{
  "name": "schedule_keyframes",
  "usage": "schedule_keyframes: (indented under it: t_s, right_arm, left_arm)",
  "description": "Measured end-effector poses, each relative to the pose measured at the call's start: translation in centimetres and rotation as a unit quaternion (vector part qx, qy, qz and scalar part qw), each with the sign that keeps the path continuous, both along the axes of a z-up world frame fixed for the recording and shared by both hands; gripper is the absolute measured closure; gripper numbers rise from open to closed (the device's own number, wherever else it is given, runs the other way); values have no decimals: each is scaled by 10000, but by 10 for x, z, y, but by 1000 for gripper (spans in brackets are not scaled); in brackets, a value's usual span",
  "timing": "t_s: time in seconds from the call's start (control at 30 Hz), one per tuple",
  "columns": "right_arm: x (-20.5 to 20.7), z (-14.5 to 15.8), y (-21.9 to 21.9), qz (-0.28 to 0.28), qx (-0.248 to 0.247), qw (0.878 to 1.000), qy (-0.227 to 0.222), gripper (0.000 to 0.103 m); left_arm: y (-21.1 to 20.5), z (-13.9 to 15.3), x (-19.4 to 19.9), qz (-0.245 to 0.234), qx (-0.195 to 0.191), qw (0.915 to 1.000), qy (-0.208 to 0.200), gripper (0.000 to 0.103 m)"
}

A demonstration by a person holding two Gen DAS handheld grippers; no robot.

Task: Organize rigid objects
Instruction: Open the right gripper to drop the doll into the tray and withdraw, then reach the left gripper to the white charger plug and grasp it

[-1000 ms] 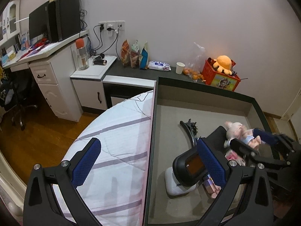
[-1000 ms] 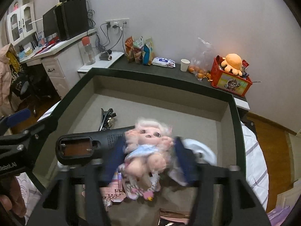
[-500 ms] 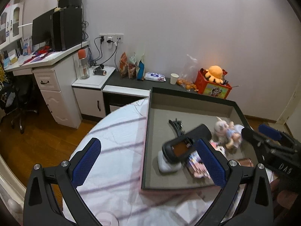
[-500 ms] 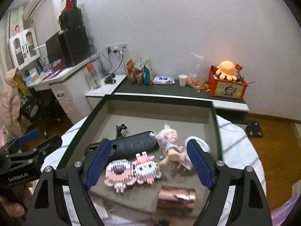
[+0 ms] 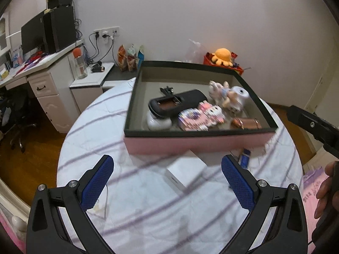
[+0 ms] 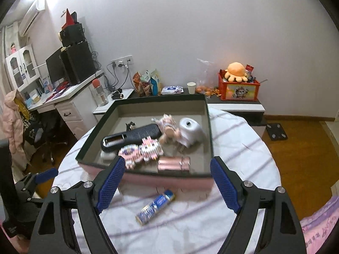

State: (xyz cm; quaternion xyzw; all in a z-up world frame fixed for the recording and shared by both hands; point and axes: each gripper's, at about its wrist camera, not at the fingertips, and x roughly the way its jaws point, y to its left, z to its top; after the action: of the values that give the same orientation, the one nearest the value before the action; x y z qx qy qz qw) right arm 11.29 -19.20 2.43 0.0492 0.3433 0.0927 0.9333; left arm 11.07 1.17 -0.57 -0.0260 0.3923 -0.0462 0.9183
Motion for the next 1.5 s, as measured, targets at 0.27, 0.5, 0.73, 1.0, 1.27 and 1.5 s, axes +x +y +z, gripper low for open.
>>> schedule_keyframes:
  t_s: [0.27, 0.5, 0.73, 1.0, 1.27, 1.5]
  right_arm:
    - [-31, -15, -26, -253, 117, 9994, 182, 19]
    - [-34, -24, -37, -397, 141, 9987, 292, 19]
    - [-27, -31, -32, -379, 84, 9985, 396, 19]
    - [-21, -37, -32, -503, -11, 9974, 517, 19]
    - [-14, -40, -30, -564, -139, 9964, 614, 19]
    - [-12, -42, -30, -588, -175, 9959, 660, 19]
  left_arm:
    - [-16, -4, -12, -186, 109, 9997, 71, 0]
    - [-17, -20, -3, -249, 141, 9993, 256, 0]
    - [-14, -36, 11, -411, 221, 9981, 399, 0]
    - [-26, -60, 32, -830, 340, 9939, 637, 0]
    - [-33, -77, 51, -957, 438, 9912, 801, 2]
    - [-32, -74, 52, -1012, 353, 9915, 742, 33]
